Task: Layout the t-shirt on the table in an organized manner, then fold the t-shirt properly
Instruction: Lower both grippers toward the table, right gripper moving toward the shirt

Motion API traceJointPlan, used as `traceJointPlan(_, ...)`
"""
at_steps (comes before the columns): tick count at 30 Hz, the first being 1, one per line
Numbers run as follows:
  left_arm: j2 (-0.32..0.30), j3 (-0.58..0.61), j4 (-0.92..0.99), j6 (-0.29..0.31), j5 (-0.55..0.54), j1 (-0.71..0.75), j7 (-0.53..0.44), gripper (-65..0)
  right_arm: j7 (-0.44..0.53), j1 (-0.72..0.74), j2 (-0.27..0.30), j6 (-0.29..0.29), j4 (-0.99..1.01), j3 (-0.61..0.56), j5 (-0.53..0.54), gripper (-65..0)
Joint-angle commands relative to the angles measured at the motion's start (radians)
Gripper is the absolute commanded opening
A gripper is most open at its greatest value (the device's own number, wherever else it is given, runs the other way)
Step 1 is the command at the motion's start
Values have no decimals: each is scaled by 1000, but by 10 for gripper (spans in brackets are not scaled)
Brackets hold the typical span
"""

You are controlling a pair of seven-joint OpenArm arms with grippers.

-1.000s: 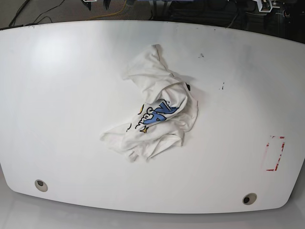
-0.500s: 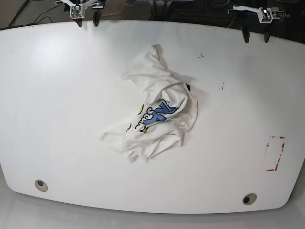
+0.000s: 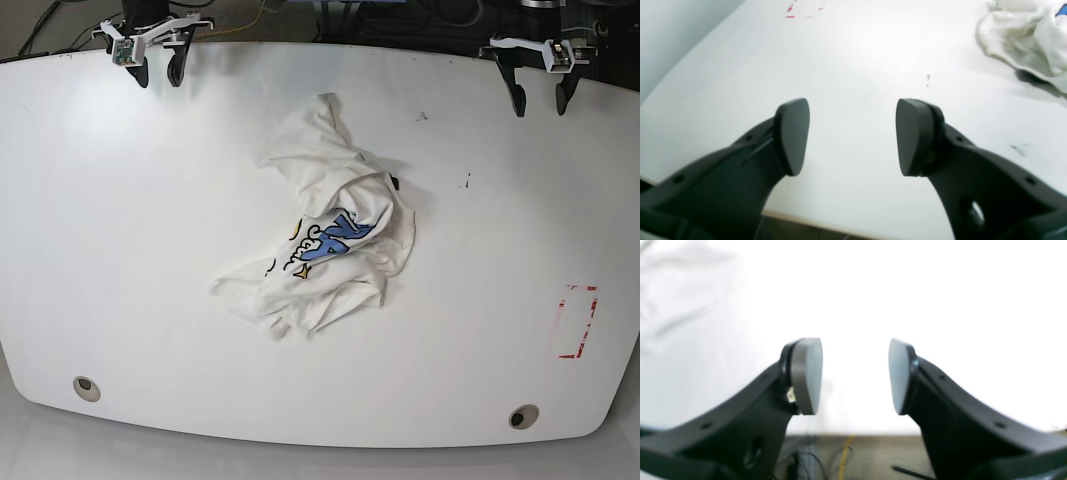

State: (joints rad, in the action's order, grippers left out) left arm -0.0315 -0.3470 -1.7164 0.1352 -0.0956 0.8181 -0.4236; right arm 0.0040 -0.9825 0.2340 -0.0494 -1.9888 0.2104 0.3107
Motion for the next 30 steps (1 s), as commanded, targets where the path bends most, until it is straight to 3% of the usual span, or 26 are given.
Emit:
traceJointPlan(1,-5,-4,-14,-1,-10,-19,-21,-266,27,15,35,3,-17,7,48,-341)
traceJointPlan(11,-2,-4,-15,1,-17,-108,73,-265,-14,139,132,1,-17,-50,319,-339)
traceJointPlan(16,-11,-4,-15,11,-106,-138,95,-263,-63,218,161,-23,-17,-114,436,-340)
traceJointPlan(23,-38,-4,-15,126,-188,-150,99,-263,-167,327,161,-62,-17,-194,474,-340)
traceJointPlan(30,-38,-4,-17,159,-186,-167,101,-263,-275,432,163,-77,-17,-263,474,-340)
